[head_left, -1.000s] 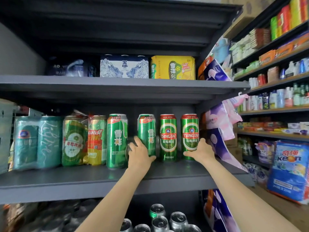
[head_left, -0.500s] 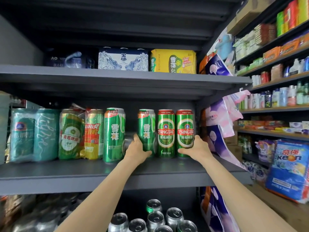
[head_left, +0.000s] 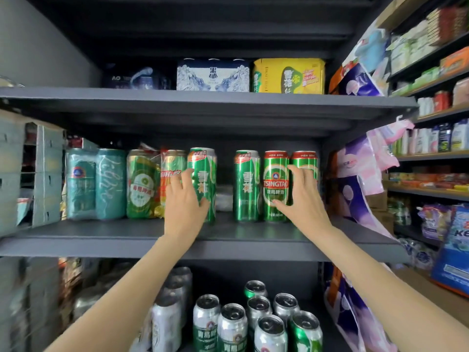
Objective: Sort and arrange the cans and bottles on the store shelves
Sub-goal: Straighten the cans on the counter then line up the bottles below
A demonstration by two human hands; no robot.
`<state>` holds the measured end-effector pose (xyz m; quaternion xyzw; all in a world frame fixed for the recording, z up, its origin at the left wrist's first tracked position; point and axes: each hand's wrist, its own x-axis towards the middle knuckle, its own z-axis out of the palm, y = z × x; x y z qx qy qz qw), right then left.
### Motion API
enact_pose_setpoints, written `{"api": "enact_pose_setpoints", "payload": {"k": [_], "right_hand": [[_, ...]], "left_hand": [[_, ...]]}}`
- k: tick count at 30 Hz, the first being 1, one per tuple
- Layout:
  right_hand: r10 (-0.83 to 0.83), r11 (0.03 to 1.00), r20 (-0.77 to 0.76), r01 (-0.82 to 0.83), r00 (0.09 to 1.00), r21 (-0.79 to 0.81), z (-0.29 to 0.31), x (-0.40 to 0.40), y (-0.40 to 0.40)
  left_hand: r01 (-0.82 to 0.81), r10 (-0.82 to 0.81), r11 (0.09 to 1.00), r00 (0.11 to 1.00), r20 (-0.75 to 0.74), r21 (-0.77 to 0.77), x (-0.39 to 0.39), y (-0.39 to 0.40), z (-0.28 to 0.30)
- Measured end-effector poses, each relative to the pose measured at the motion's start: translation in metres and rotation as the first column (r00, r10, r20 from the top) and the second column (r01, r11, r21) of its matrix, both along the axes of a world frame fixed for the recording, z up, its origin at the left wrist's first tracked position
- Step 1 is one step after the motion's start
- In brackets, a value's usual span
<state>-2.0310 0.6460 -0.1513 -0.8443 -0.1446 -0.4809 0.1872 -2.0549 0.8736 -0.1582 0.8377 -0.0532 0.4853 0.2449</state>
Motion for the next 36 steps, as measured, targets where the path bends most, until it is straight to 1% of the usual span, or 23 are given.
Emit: {"api": "enact_pose_setpoints", "payload": {"k": [1, 2, 3, 4, 5, 7, 10, 13, 19, 21, 24, 27, 31, 36], "right_hand": [[0.030, 0.998, -0.011, -0.031, 0.999, -0.050, -0.001, -0.001, 0.013], [0.049, 0.994, -0.022, -0.051, 0.999, -0.095, -0.001, 0.000, 0.025], [0.057, 0.989, -0.032, -0.061, 0.998, -0.134, -0.001, 0.001, 0.036], [0.061, 0.985, -0.040, -0.067, 0.997, -0.161, 0.000, 0.003, 0.047], [0.062, 0.983, -0.049, -0.070, 0.997, -0.171, 0.000, 0.005, 0.055], [0.043, 0.985, -0.078, -0.055, 0.996, -0.163, 0.000, 0.009, 0.066], [-0.004, 0.993, -0.140, -0.013, 0.990, -0.120, -0.002, 0.010, 0.072], [-0.030, 0.992, -0.132, 0.013, 0.991, -0.123, -0.001, 0.014, 0.072], [-0.030, 0.995, -0.177, 0.013, 0.984, -0.097, 0.003, 0.017, 0.072], [-0.016, 0.996, -0.202, -0.001, 0.979, -0.086, 0.004, 0.016, 0.075], [0.018, 0.999, -0.275, -0.029, 0.961, -0.036, 0.005, 0.016, 0.080], [0.044, 0.999, -0.340, -0.039, 0.939, 0.020, 0.005, 0.021, 0.083], [0.097, 0.994, -0.463, -0.060, 0.881, 0.094, 0.003, 0.034, 0.088], [0.184, 0.976, -0.507, -0.094, 0.842, 0.197, 0.001, 0.042, 0.086]], "left_hand": [[-0.009, 0.001, 0.997, 0.995, -0.098, -0.077, -0.001, 0.006, -0.002], [0.003, -0.033, 0.990, 0.977, -0.210, -0.142, -0.001, 0.010, -0.004], [0.017, -0.067, 0.986, 0.951, -0.302, -0.163, 0.001, 0.011, -0.004], [0.033, -0.079, 0.991, 0.931, -0.357, -0.133, 0.003, 0.011, -0.005], [0.046, -0.072, 0.996, 0.925, -0.374, -0.080, 0.008, 0.012, -0.006], [0.056, -0.058, 0.998, 0.928, -0.368, -0.014, 0.016, 0.012, -0.004], [0.069, -0.076, 0.997, 0.913, -0.400, -0.030, 0.030, 0.010, 0.000], [0.081, -0.090, 0.996, 0.901, -0.423, -0.039, 0.044, 0.007, 0.001], [0.132, -0.186, 0.979, 0.887, -0.423, -0.154, 0.054, 0.008, 0.004], [0.138, -0.193, 0.979, 0.876, -0.442, -0.152, 0.054, 0.007, 0.004], [0.112, -0.147, 0.988, 0.877, -0.457, -0.102, 0.052, 0.003, 0.003], [0.090, -0.127, 0.991, 0.883, -0.452, -0.102, 0.050, 0.002, 0.002], [0.055, -0.089, 0.995, 0.892, -0.444, -0.088, 0.051, 0.002, 0.002], [-0.013, -0.023, 0.997, 0.894, -0.448, -0.076, 0.055, 0.003, 0.001]]}}
